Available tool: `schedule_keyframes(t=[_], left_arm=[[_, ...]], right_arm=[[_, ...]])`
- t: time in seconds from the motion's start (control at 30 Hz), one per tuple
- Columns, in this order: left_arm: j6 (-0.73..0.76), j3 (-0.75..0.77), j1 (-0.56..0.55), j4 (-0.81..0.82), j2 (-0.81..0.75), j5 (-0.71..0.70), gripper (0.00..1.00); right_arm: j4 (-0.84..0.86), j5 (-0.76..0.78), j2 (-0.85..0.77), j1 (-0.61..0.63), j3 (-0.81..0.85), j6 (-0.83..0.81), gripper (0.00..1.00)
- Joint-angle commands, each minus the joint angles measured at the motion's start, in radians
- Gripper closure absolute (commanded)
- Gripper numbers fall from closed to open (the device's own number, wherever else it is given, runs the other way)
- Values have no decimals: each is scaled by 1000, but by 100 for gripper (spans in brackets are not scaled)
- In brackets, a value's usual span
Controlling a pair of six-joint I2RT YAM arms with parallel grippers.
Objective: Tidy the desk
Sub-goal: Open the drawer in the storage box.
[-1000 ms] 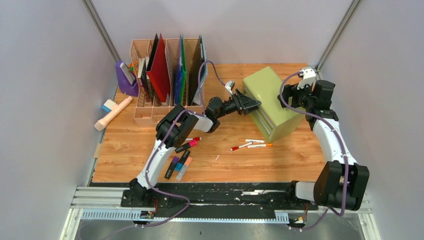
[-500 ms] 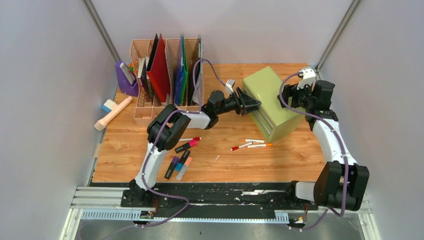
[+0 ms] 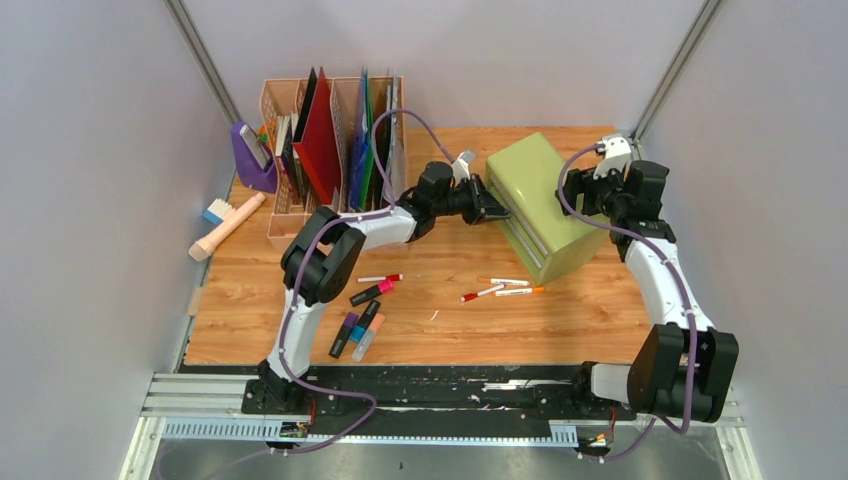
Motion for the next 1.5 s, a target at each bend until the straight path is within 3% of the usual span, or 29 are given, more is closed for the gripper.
schedule_keyframes(t=[0.0,0.1,0.23,0.37,0.53,0.7,0.97,1.23,1.47], left_arm=[[214,53,15,-262,-67,2,78],[328,73,23,-343,-98,1,55],[478,102,30,-465,-149,-10,33],[650,139,31,-610,-206,-18,20],[837,126,31,-720,-281,-27,4],[999,85,32,-791,-375,-79,0],[1244,-8,33,-839,-511,-259,0],[1305,-50,61,-865,-582,-301,0],[1246,-33,91,-844,-571,-292,0]], right_arm=[[-196,11,9,24,-22,-66,23],[-220,0,-8,24,20,-88,20],[-274,-14,-10,24,93,-105,15],[-306,-47,3,25,151,-113,4],[-342,-88,13,31,226,-100,2],[-360,-17,-30,113,246,-167,3],[-373,354,-51,405,220,-358,5],[-319,646,13,538,125,-459,7],[-317,733,-69,540,16,-536,12]])
